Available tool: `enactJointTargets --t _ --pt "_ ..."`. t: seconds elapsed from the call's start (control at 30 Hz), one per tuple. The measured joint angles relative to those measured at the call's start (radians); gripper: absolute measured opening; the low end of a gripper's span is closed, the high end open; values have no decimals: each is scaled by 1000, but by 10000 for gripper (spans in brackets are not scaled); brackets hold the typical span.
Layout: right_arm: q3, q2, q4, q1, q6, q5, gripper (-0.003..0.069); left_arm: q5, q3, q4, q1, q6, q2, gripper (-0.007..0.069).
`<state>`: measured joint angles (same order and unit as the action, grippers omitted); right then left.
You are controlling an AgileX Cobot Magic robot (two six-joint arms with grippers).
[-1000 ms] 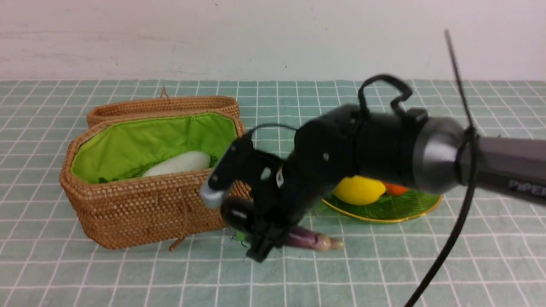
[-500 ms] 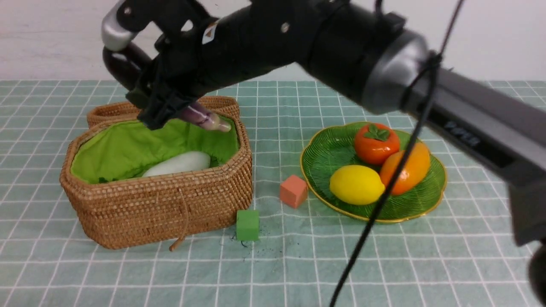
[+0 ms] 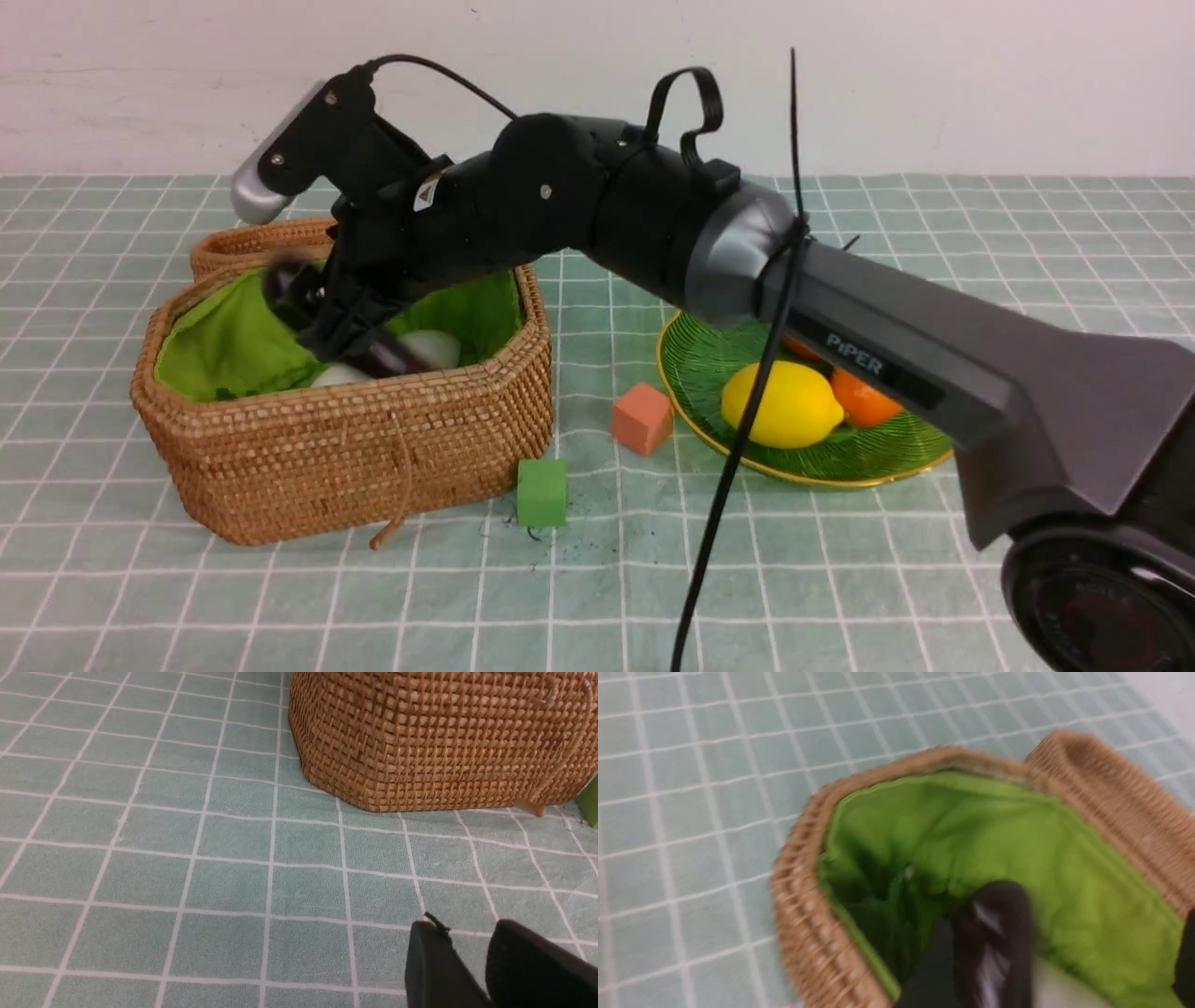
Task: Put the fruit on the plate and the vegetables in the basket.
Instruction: Grab an eggplant with your right arm and place it in the basket on the left, then use the right arm to grab a potato and put it into the left basket
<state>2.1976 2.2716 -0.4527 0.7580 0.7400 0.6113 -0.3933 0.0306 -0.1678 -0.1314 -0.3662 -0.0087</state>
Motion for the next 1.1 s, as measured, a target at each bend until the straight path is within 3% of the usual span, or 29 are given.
enactJointTargets --t 0.13,0.33,0.57,0.77,0.9,1.1 --pt "0 -49 63 0 -47 117 676 0 0 0 0 0 0 181" --pt "-11 -194 144 -3 -185 341 640 0 0 0 0 0 0 185" --pt "-364 -472 179 -10 -287 359 610 0 0 0 0 0 0 187" --pt "-743 -607 233 -10 -545 435 609 0 0 0 0 0 0 196" --pt "-922 -653 208 -10 -607 435 608 0 0 0 0 0 0 197" --pt "-1137 -690 24 -10 -740 282 605 0 0 0 0 0 0 200"
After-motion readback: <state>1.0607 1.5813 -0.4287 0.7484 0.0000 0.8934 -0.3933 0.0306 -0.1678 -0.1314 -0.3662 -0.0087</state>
